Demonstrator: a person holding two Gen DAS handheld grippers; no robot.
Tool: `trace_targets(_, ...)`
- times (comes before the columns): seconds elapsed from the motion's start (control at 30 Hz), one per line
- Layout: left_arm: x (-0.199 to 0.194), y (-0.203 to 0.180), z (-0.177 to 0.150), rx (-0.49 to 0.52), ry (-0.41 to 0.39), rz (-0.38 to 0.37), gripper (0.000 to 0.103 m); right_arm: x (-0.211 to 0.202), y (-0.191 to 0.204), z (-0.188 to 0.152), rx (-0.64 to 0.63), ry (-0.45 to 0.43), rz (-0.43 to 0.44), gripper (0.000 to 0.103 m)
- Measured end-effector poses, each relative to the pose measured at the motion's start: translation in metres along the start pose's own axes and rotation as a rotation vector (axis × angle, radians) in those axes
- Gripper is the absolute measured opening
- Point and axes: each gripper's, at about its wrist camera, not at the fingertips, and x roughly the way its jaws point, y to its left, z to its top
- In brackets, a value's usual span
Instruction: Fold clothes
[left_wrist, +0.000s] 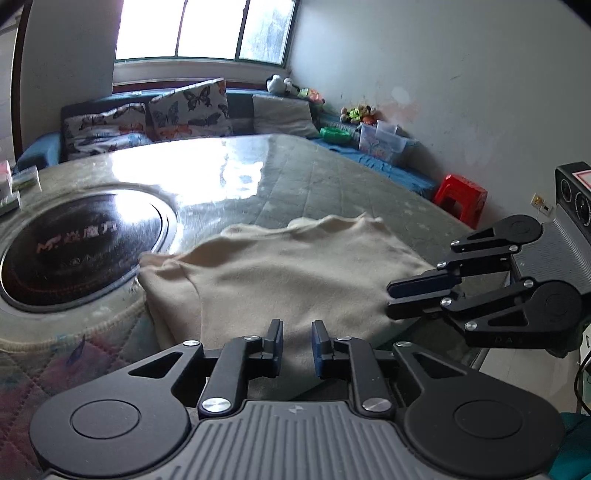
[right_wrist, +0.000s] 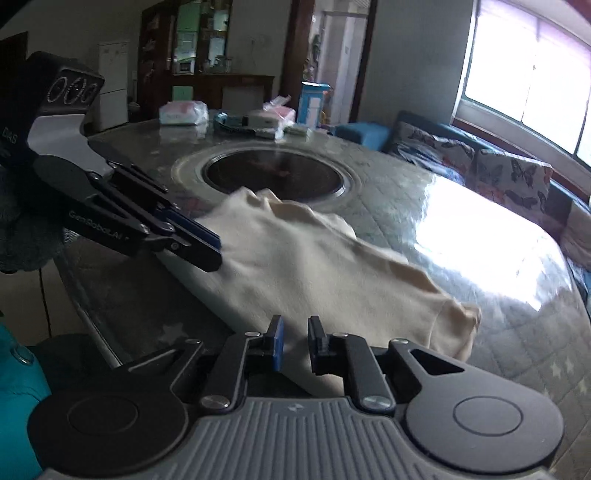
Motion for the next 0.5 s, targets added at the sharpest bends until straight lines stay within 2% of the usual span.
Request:
trace_targets(0.2,0.001,0.01,-0.006,-0.058,0.023,0.007,0.018,0.016,0.009,0.001,-0.03,0.015,0.028,0.013)
trace_targets(0.37,-0.014,0.015,-0.002,-0.071,-0.024,0.018,0.026,0.009,0.008,0.011,-0.046,0.014,0.046,0.013)
trace_targets(0.5,-0.007,0.029,-0.004,-0.135,0.002,0.035,0.025,0.012,0.012,0.02,-0.06,0.004,0.079,0.013)
